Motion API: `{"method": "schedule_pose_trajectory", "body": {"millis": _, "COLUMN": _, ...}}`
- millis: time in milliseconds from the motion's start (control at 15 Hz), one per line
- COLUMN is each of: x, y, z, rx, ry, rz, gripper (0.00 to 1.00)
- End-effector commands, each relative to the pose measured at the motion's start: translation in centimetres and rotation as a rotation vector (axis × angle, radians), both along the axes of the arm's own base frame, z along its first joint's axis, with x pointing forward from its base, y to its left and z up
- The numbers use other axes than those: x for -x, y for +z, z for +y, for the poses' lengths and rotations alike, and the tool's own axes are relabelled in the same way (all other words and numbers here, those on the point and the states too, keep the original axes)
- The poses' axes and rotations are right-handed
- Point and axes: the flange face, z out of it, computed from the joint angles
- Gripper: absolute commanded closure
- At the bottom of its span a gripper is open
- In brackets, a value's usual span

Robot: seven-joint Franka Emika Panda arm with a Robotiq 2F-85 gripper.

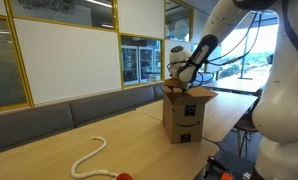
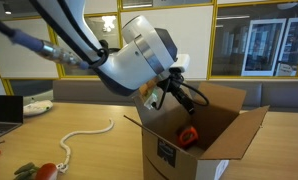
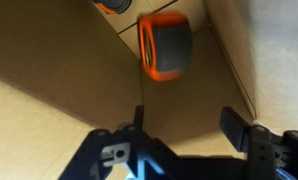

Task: Move the box to the right, place the objects on the table inside the box

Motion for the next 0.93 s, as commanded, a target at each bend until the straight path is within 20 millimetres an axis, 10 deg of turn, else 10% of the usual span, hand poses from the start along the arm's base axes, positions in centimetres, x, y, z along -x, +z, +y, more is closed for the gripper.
{"method": "schedule_pose_trajectory", "body": {"millis": 0, "x": -1.0, "y": 1.2, "z": -0.7, "rx": -0.011, "ry": 0.016, "rz": -0.024, "gripper": 0.0}}
{"method": "schedule_pose_trajectory", "body": {"millis": 400, "x": -0.5, "y": 4.3, "z": 2.1, "rx": 0.018, "ry": 0.065, "rz": -0.063, "gripper": 0.0}}
{"method": "schedule_pose_trajectory", "body": {"millis": 867, "x": 0.7, "y": 9.7, "z": 10.8, "rx": 0.084, "ry": 0.245, "rz": -0.144, "gripper": 0.0}}
